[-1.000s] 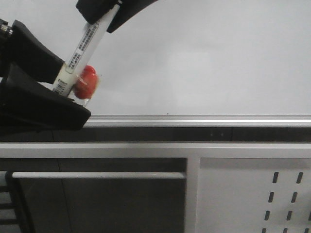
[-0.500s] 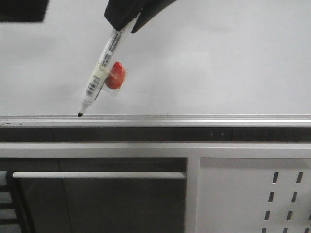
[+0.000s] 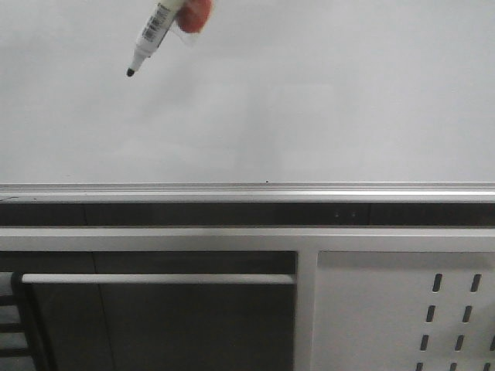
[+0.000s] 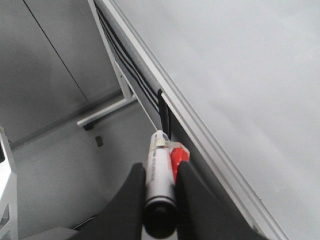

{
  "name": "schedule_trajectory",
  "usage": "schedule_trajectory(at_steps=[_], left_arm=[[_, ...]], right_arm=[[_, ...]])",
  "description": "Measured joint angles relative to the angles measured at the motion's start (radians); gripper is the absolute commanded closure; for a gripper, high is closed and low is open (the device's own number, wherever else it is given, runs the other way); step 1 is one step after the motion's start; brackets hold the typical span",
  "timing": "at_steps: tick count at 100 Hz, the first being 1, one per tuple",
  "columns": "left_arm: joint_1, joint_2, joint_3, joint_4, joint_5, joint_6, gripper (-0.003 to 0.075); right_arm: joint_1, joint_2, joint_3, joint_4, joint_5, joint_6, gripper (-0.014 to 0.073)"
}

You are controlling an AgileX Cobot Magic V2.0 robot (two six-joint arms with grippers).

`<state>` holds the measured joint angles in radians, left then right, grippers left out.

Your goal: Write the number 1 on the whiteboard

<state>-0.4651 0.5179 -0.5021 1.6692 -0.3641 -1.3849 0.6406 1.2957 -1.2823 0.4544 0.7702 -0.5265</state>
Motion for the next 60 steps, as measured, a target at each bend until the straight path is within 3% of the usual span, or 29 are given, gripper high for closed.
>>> schedule_trajectory(at_steps=[23,60], left_arm=[[0.000,-0.014,0.034,0.000,0.064,-0.061,0.0738],[0.000,-0.014,0.091,0.000,0.146,-0.160,0.0738]], right_arm=[[0.023,-0.113,0.143,-0.004,-0.152,0.002,0.0659],[0.165,-0.361,0.553,-0.046,-0.609,0.002,0.0655]])
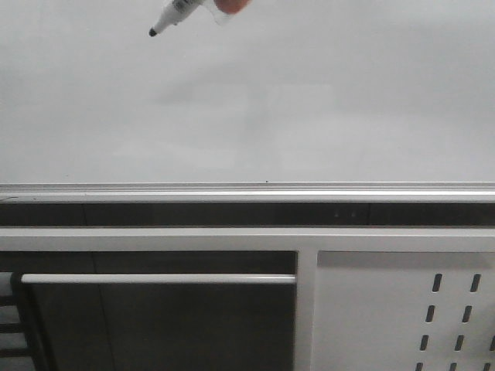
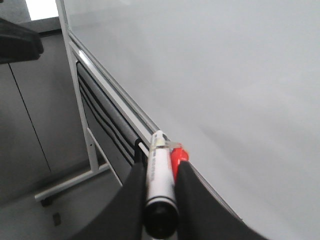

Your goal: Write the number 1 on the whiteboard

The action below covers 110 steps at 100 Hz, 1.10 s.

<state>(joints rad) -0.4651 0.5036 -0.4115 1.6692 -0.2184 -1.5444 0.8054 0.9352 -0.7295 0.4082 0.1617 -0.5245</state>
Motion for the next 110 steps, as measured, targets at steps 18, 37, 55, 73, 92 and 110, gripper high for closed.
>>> schedule_trajectory(at_steps=[18,37,55,73,92,110], left_arm=[[0.000,0.000,0.002,0.000,0.004,-0.004,0.0738],[0.000,0.000,0.002,0.000,0.004,-0.004,0.0738],[0.000,0.000,0.002,0.000,0.005,-0.004,0.0738],[0.000,0.000,0.004,0.000,0.021,-0.004,0.0738],[0.000,0.000,0.004,0.000,0.025,-0.004,0.0738],[0.000,0.000,0.004,0.000,0.028,-0.022,0.0738]], right_arm=[[0.066,-0.061,0.210,-0.002,-0.270,0.000,0.0654],[0.103,-0.075,0.379,0.017,-0.556,0.000,0.0654],[0.110,-0.075,0.456,0.031,-0.711,-0.030,0.0654],[0.110,-0.075,0.461,0.046,-0.775,-0.092,0.0654],[0.110,-0.075,0.461,0.115,-0.823,-0.164,0.0654],[0.110,-0.075,0.461,0.138,-0.866,-0.183,0.0654]])
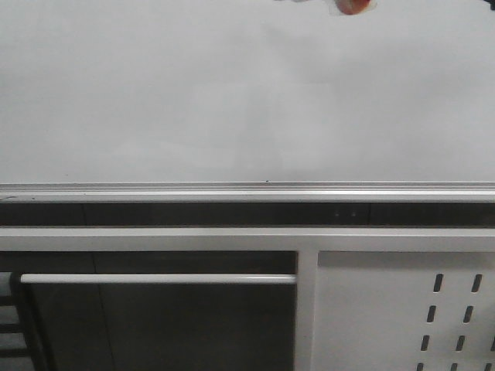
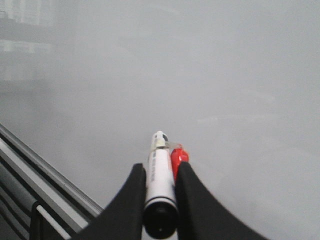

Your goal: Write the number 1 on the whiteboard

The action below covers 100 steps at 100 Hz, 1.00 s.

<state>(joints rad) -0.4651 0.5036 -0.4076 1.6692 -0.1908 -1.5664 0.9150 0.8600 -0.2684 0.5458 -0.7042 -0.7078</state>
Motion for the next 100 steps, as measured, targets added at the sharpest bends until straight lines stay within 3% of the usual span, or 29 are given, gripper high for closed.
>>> schedule_trajectory(at_steps=[72,100], left_arm=[[0.000,0.000,0.000,0.000,0.002,-0.004,0.0738],[0.000,0.000,0.000,0.000,0.002,-0.006,0.0738]], right_arm=[[0.000,0.000,-0.020,0.002,-0.067,-0.017,0.0655],[0.000,0.092,-0.020,0.010,-0.137,-0.021,0.0655]])
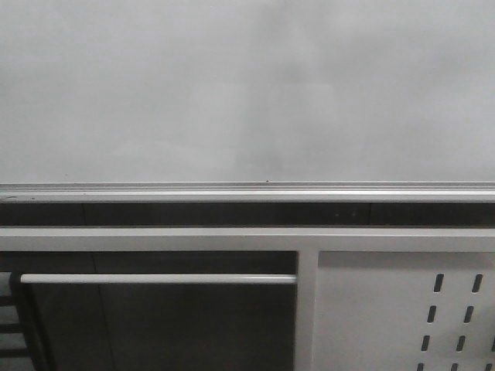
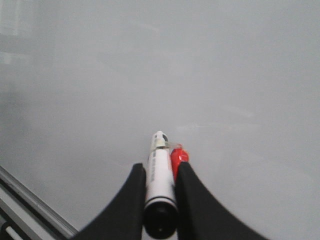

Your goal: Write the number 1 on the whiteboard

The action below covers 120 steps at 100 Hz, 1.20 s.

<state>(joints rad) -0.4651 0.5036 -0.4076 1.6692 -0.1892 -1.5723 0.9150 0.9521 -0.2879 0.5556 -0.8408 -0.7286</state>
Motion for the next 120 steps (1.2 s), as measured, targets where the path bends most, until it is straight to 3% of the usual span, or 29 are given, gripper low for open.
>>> schedule_trajectory(at_steps=[29,94,105,120], left_arm=[[0.000,0.000,0.000,0.000,0.000,0.000,0.0738],[0.000,0.000,0.000,0.000,-0.019,0.000,0.0738],[0.000,0.000,0.000,0.000,-0.032,0.000,0.0738],[0.000,0.000,0.000,0.000,-0.125,0.004,0.0738]], right_arm=[[0.002,0.092,-0.002,0.031,-0.048,0.000,0.0655],[0.005,0.182,0.020,0.120,0.062,0.015,0.0655],[0.039,0.159,0.021,0.132,0.081,0.015,0.0655],[0.121,0.070,0.022,0.133,0.211,0.015,0.0655]])
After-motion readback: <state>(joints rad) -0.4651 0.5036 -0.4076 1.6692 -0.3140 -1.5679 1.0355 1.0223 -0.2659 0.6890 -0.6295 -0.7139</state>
